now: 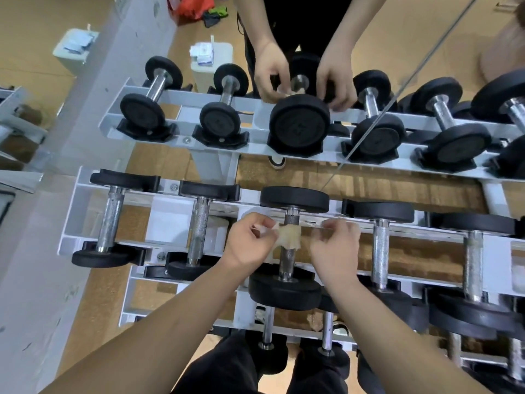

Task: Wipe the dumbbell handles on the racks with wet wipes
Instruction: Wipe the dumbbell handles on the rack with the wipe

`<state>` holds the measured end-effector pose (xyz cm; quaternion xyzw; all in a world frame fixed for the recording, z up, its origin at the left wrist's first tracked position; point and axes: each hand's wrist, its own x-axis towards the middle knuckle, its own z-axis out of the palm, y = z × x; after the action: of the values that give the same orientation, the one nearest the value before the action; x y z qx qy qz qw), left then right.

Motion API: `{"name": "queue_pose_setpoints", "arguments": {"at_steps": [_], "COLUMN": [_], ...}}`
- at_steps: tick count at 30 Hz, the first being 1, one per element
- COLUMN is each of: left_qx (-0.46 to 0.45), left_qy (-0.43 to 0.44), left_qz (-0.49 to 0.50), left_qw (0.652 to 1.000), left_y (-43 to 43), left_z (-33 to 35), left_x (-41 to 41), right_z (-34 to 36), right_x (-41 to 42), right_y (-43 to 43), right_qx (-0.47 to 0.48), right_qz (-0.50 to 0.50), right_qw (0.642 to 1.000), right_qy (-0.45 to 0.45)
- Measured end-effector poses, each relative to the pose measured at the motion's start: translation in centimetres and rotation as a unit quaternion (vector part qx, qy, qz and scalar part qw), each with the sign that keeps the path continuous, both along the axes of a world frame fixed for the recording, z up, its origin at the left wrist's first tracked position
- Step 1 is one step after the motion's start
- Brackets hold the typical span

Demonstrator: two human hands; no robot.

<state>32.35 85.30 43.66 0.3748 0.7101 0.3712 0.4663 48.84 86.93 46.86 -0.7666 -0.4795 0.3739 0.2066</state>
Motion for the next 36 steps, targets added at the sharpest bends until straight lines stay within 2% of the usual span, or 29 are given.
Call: {"name": "queue_pose_setpoints", "arguments": {"at_steps": [2,5,7,8,9,11,12,17,20,22,25,28,31,34,36], "left_qx": [0.027,0.04,-0.01,-0.043,-0.073,-0.105,-0.105,-0.101,-0.102,-0.097,-0.101,-0.124,-0.136,-0.106,-0.076], "left_qy": [0.007,0.035,0.113,0.119,0.083,-0.055,-0.089,-0.114,-0.084,-0.08,-0.069,-0.01,0.046,0.03,0.065], "left_qz": [0.001,0.008,-0.001,-0.029,-0.062,-0.097,-0.101,-0.025,-0.007,-0.015,-0.029,-0.113,-0.189,-0.124,-0.088], "left_qw": [1.0,0.999,0.994,0.992,0.992,0.988,0.985,0.988,0.991,0.992,0.992,0.986,0.971,0.986,0.991], "left_y": [0.2,0.3,-0.3,-0.7,-1.2,-1.9,-1.8,1.7,3.0,2.4,0.3,-2.1,-2.5,-0.5,0.8], "left_z": [-0.3,-0.7,-0.9,-0.8,-0.4,0.2,0.4,1.3,1.2,0.8,-0.4,-1.0,-0.9,-0.7,-0.2], "left_x": [-0.4,-0.8,-0.9,-0.7,-0.2,1.2,1.7,3.3,3.8,3.6,2.8,1.3,0.1,0.3,1.1], "right_z": [-0.2,-0.2,-0.4,-0.5,-0.6,-0.9,-0.9,-1.8,-2.4,-2.7,-2.6,-1.8,-1.2,-0.8,-0.9], "right_x": [-0.7,-1.9,-2.1,-2.3,-2.5,-2.7,-2.9,-2.8,-2.2,-2.0,-1.4,0.0,1.0,1.2,1.2], "right_y": [-1.0,-1.3,-0.7,-0.4,-0.1,0.1,0.2,2.5,2.8,1.8,0.1,-1.1,-1.6,-1.0,-0.4], "right_qx": [-0.021,-0.052,-0.057,-0.065,-0.079,-0.097,-0.1,-0.115,-0.135,-0.148,-0.163,-0.188,-0.243,-0.219,-0.17], "right_qz": [0.057,0.032,-0.014,-0.029,-0.035,-0.048,-0.063,-0.16,-0.164,-0.148,-0.104,-0.027,0.027,0.023,0.008], "right_qw": [0.997,0.992,0.986,0.981,0.977,0.971,0.967,0.93,0.918,0.92,0.94,0.953,0.947,0.958,0.972], "right_qy": [0.045,0.109,0.156,0.179,0.196,0.215,0.226,0.31,0.335,0.332,0.281,0.234,0.206,0.185,0.164]}}
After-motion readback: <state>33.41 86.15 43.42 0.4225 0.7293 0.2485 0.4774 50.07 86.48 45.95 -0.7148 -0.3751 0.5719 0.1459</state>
